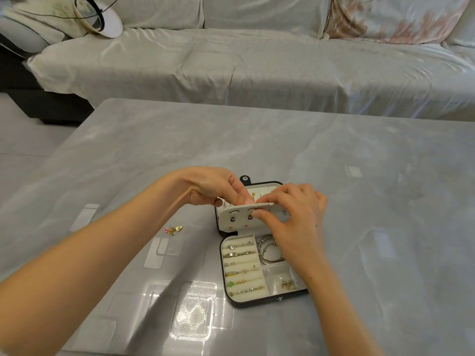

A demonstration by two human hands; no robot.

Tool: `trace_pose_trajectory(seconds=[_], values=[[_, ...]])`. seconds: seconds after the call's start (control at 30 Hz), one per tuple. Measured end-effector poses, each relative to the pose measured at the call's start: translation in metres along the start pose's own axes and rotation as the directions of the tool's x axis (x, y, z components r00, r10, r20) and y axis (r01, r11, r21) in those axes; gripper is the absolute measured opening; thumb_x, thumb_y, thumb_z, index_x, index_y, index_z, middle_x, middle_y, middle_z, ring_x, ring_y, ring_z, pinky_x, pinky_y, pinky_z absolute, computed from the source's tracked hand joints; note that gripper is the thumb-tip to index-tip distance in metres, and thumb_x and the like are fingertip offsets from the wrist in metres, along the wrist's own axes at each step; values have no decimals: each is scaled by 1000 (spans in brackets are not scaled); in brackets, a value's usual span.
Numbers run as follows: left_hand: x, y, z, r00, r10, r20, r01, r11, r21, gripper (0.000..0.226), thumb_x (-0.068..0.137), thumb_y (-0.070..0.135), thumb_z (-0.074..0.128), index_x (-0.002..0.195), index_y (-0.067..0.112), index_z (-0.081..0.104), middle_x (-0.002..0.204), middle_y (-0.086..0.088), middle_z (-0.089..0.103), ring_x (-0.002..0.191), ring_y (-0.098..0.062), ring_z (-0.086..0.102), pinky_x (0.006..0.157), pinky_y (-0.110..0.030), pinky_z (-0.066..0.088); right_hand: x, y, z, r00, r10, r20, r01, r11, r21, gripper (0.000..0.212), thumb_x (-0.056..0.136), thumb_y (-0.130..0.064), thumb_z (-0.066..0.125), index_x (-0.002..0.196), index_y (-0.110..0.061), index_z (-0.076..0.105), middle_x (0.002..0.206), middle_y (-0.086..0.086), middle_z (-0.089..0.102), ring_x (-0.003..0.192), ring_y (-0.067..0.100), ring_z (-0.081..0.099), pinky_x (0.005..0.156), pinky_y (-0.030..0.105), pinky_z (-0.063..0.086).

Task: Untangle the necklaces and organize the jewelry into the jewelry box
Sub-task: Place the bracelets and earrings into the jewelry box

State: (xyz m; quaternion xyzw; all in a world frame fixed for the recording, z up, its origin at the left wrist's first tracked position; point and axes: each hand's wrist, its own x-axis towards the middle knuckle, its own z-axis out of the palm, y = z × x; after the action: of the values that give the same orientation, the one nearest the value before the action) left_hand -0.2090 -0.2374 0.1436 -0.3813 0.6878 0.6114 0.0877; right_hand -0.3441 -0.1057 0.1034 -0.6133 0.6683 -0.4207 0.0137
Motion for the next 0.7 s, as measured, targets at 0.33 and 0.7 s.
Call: trace_pose_trajectory(seconds=[0.33, 0.7], values=[[-3, 11, 0, 999, 49, 21, -51, 994, 99, 12, 89, 14, 59, 79, 14, 67, 79, 1, 64, 85, -19, 48, 77, -31, 35, 5, 3, -1, 1000, -17, 16, 16, 999, 51, 17, 74, -47, 63, 80, -32, 67, 83, -16, 57, 87, 7, 44, 83, 27, 21], [-5, 18, -6, 996, 85, 7, -84, 964, 253, 14, 89, 20, 61, 80, 15, 69, 82, 0, 65, 89, -18, 51, 98, -45, 39, 9, 3, 4, 1000, -17, -10, 18, 999, 45, 12, 73, -40, 69, 83, -34, 67, 83, -18, 56, 87, 6, 43, 83, 29, 22]])
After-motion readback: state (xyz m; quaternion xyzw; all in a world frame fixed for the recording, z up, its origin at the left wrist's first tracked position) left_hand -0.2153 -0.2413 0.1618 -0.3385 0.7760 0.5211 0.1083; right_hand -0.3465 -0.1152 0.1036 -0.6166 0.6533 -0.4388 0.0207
